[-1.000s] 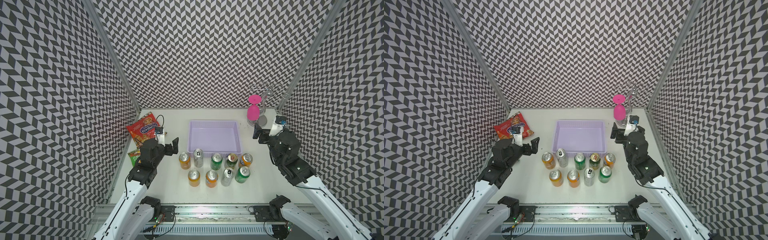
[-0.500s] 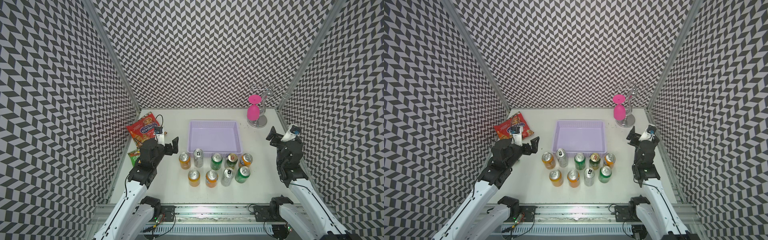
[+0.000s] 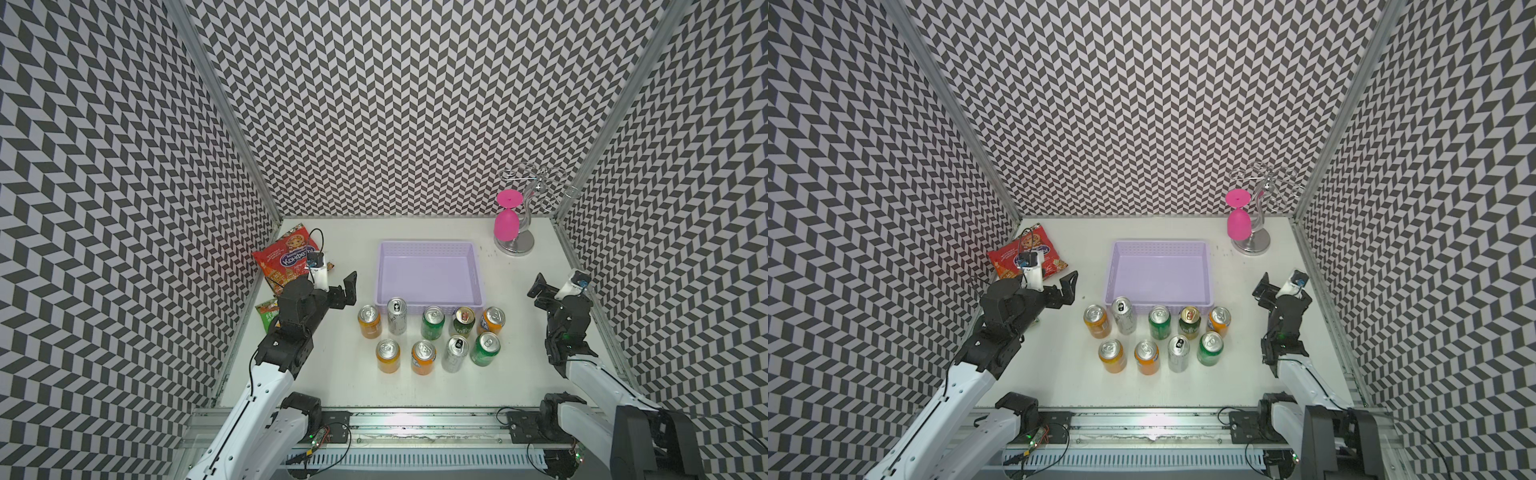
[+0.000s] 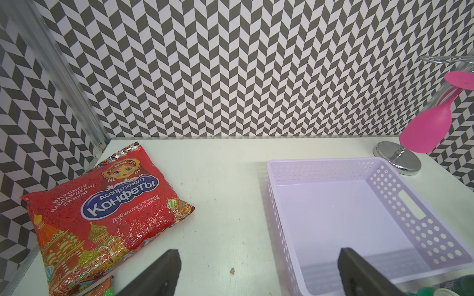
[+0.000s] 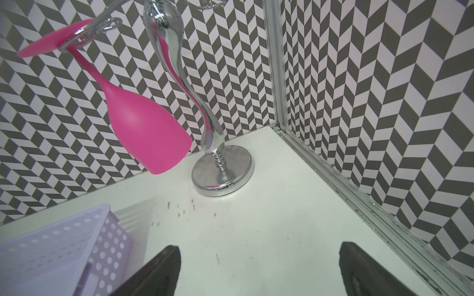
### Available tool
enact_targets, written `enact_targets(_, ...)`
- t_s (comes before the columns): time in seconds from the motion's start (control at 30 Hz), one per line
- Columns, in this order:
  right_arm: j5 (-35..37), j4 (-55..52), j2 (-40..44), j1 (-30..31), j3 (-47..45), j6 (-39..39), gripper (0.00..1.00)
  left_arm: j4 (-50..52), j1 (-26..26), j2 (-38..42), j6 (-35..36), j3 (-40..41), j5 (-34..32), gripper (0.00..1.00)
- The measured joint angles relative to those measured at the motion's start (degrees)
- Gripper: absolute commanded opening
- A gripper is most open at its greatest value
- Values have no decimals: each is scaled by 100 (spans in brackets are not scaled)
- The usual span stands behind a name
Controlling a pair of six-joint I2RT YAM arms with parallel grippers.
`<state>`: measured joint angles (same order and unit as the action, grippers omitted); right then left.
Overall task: Take out the drinks from the basket
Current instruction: Reset both arms
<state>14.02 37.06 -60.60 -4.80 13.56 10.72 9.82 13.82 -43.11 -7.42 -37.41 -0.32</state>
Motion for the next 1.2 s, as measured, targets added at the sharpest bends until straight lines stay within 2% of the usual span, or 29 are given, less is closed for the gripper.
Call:
enact_targets(0.2, -39, 1064, -778, 0, -503, -7, 100, -39, 0, -13, -125, 28, -48, 99)
enact_targets(0.37, -315, 1917, -1303, 0, -505, -31, 100, -136, 0, 74, -393, 103, -267, 99)
enact_targets(0.57, -752, 3032, -2011, 0, -518, -85, 100, -514, 0, 470, -800, 557, -566, 99)
enact_targets(0.9, -1215, 3499, -2037, 94, -566, -374, 99, -1113, 0, 79, -1292, 688, -1069, 99)
enact_targets(1.07, -1305, 4166, -2761, 247, -573, -562, 100, -1416, 0, -179, -1331, 750, -1394, 99)
enact_targets(1.2, -1298, 3738, -2787, 337, -323, -678, 100, -1974, 0, -299, -1325, 1071, -1818, 99)
